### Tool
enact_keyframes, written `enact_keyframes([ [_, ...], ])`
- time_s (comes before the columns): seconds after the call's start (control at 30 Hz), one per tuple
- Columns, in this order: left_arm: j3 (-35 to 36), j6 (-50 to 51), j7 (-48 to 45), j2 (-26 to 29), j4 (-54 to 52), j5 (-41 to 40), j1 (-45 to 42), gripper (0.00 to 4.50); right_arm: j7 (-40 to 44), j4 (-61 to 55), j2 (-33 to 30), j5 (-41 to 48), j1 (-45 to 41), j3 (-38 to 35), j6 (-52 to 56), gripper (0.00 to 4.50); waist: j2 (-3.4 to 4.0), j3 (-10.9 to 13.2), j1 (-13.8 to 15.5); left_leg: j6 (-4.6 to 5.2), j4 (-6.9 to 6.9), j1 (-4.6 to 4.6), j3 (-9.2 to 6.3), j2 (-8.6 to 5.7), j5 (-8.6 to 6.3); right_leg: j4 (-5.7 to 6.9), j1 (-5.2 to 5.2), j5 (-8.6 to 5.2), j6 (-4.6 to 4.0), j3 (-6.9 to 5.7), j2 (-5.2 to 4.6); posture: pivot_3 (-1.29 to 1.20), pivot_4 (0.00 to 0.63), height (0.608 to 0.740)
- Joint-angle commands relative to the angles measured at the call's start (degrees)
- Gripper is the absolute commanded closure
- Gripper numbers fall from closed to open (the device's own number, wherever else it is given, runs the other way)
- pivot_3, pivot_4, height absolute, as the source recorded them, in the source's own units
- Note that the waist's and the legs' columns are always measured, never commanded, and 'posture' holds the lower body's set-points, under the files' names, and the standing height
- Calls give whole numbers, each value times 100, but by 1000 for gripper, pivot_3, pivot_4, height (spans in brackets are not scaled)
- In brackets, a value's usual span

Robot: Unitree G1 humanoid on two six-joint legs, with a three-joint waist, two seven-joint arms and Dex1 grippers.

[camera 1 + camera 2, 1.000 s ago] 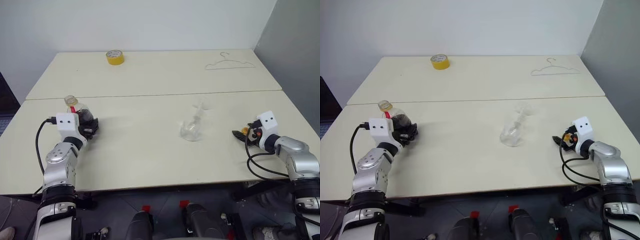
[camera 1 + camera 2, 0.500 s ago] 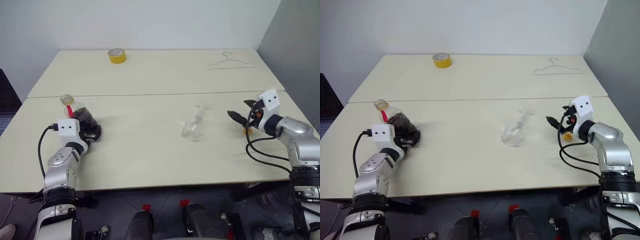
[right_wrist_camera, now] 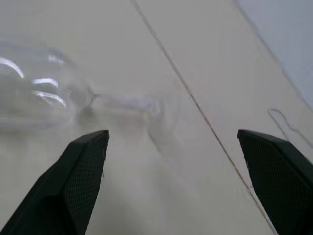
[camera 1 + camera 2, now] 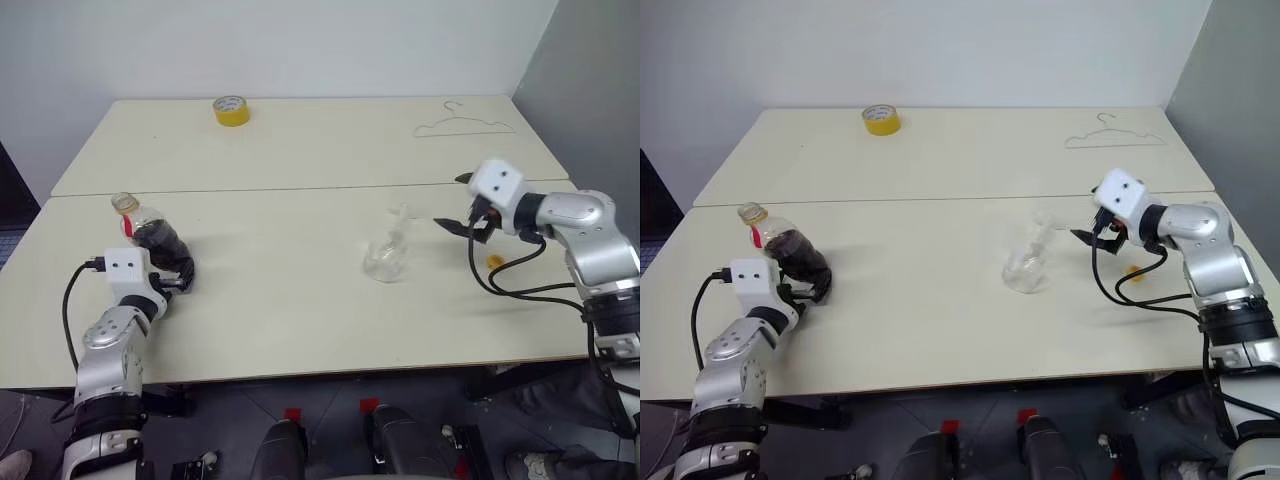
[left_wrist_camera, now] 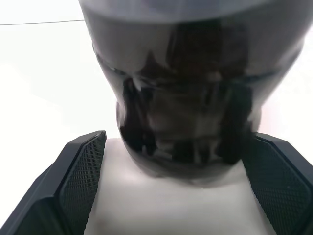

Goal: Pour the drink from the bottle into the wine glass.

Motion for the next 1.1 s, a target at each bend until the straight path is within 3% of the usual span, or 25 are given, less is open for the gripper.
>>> enact_keyframes([
  [0.03, 122, 174, 92, 7, -302, -17, 207, 8, 225, 284, -27, -434, -367, 278, -899, 0, 0, 0, -1, 0, -1, -1, 7, 0, 0, 1, -5, 1, 1, 6, 0, 0, 150, 740],
  [0.5, 368, 676, 126, -22, -1565, -253, 933, 8, 312, 1511, 289, -1160, -1009, 652, -1961, 0, 0, 0, 76, 0, 2, -2, 18, 1, 0, 3, -9, 4, 4, 18, -4, 0, 150, 740],
  [0.67, 726, 966, -234, 33, -2268, -659, 1635, 8, 422, 1885, 289, -1467, -1261, 839, -2410, 0, 0, 0, 82, 0, 1, -1, 20, 4, -1, 4, -11, 3, 2, 19, -4, 0, 150, 740],
  [0.83, 896, 1530, -1085, 132, -3417, -1572, 2473, 8, 414, 2247, 262, -1782, -1452, 1024, -2857, 0, -2, 1, 105, 0, 3, -2, 20, 4, -1, 3, -10, -1, -4, 21, -8, 0, 150, 740],
  [0.97, 647, 2172, -1715, 531, -4490, -2313, 2764, 8, 415, 2527, 319, -2072, -1714, 1246, -3461, 0, -7, 10, 124, 1, 10, -2, 19, 4, -1, 6, -11, -11, -23, 21, -8, 0, 150, 740],
  [1.1, -72, 2738, -1801, 1088, -5038, -2333, 2188, 8, 91, 3077, 401, -2617, -2110, 1577, -4111, 0, -6, 12, 122, 2, 19, 3, 18, 0, 1, 11, -7, -10, -35, 21, -2, 0, 150, 740],
])
